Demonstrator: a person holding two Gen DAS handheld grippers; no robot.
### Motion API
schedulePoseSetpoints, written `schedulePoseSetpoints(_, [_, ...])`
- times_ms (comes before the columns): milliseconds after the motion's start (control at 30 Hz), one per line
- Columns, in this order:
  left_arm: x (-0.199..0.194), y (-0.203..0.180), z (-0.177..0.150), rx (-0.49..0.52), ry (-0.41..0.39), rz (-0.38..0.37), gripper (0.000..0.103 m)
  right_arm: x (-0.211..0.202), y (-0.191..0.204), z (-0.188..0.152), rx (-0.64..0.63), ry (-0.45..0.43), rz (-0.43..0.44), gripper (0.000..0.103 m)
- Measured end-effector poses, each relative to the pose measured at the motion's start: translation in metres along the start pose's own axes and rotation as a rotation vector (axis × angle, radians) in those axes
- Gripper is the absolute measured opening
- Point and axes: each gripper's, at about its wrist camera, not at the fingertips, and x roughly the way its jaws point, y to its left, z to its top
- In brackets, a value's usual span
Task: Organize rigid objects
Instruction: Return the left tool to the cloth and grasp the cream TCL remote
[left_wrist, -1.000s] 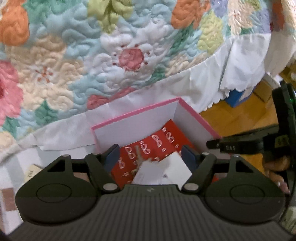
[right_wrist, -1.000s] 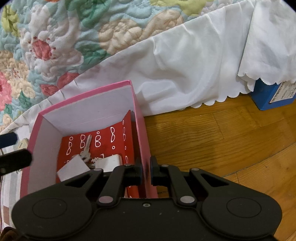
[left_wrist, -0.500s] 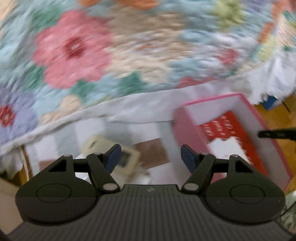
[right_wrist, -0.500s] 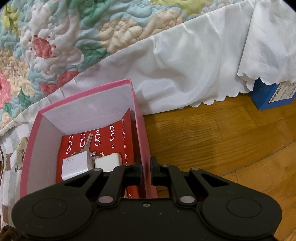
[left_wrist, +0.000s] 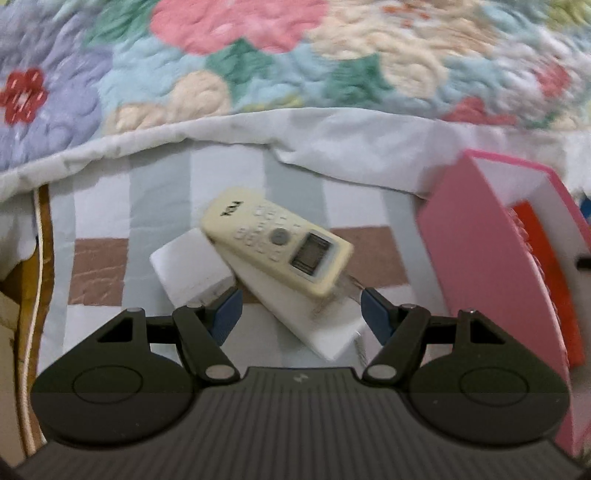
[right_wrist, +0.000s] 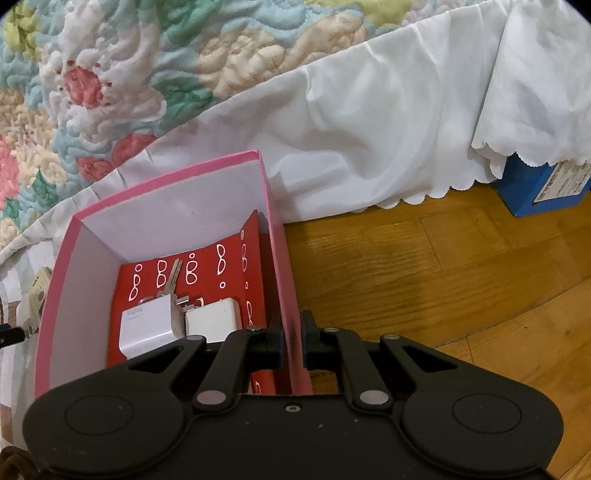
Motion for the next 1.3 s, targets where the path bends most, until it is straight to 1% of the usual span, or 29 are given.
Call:
schedulePoseSetpoints(100, [0.011, 0.016, 0.011, -0.125, 0.006, 0.001, 0.070, 0.001, 0.001, 0.000, -0.002, 0.002, -0.002, 0.011])
schedulePoseSetpoints(233, [0.024, 0.026, 0.036, -0.290, 0.068, -0.038, 0.070, 0.003, 0.001, 0.000, -0.001, 0.007, 0.000, 0.012])
schedulePoseSetpoints(300, [0.031, 0.024, 0.048, -0.329, 0.091, -0.027, 0.071, 0.003, 0.000, 0.001, 0.000, 0.006, 0.001, 0.012])
schedulePoseSetpoints(367, [0.039, 0.020, 0.059, -0.337, 0.101, -0.003, 0.071, 0.003, 0.000, 0.001, 0.002, 0.006, 0.004, 0.012])
schedulePoseSetpoints(433, [0.048, 0.019, 0.064, -0.345, 0.129, 0.022, 0.071, 0.002, 0.000, 0.001, 0.005, 0.005, 0.006, 0.012])
schedulePoseSetpoints(467, [0.053, 0.019, 0.064, -0.365, 0.148, 0.030, 0.071, 0.003, 0.000, 0.001, 0.005, 0.005, 0.007, 0.012])
schedulePoseSetpoints(500, [0.058, 0.021, 0.064, -0.387, 0.160, 0.031, 0.074, 0.003, 0.000, 0.001, 0.005, 0.004, 0.007, 0.012])
schedulePoseSetpoints(533, [0.062, 0.021, 0.064, -0.398, 0.163, 0.042, 0.074, 0.003, 0.001, 0.001, 0.006, 0.004, 0.007, 0.012])
schedulePoseSetpoints(567, [0.065, 0.020, 0.063, -0.393, 0.160, 0.056, 0.074, 0.004, 0.001, 0.001, 0.005, 0.004, 0.007, 0.012])
schedulePoseSetpoints(667, [0.081, 0.015, 0.066, -0.329, 0.170, 0.124, 0.075, 0.004, 0.001, 0.001, 0.006, 0.006, 0.007, 0.012])
schedulePoseSetpoints(733, [0.085, 0.010, 0.065, -0.280, 0.149, 0.169, 0.076, 0.004, 0.001, 0.001, 0.006, 0.006, 0.008, 0.012])
schedulePoseSetpoints(867, [0.090, -0.002, 0.063, -0.192, 0.132, 0.206, 0.076, 0.005, 0.001, 0.001, 0.009, 0.006, 0.010, 0.012])
schedulePoseSetpoints(933, [0.090, -0.008, 0.062, -0.147, 0.124, 0.228, 0.067, 0.005, 0.001, 0.001, 0.007, 0.005, 0.008, 0.012])
schedulePoseSetpoints(967, [0.090, -0.010, 0.061, -0.129, 0.122, 0.223, 0.064, 0.005, 0.001, 0.001, 0.007, 0.005, 0.007, 0.012])
schedulePoseSetpoints(1000, [0.089, -0.011, 0.061, -0.112, 0.116, 0.213, 0.058, 0.004, 0.001, 0.001, 0.007, 0.005, 0.008, 0.012])
schedulePoseSetpoints(1033, [0.088, -0.012, 0.060, -0.097, 0.115, 0.203, 0.057, 0.005, 0.001, 0.001, 0.007, 0.005, 0.008, 0.012])
schedulePoseSetpoints(1200, [0.079, -0.011, 0.053, -0.051, 0.125, 0.166, 0.057, 0.005, 0.002, 0.001, 0.008, 0.005, 0.006, 0.012])
schedulePoseSetpoints(1300, [0.068, -0.004, 0.046, -0.079, 0.114, 0.116, 0.056, 0.005, 0.002, 0.001, 0.008, 0.005, 0.007, 0.012])
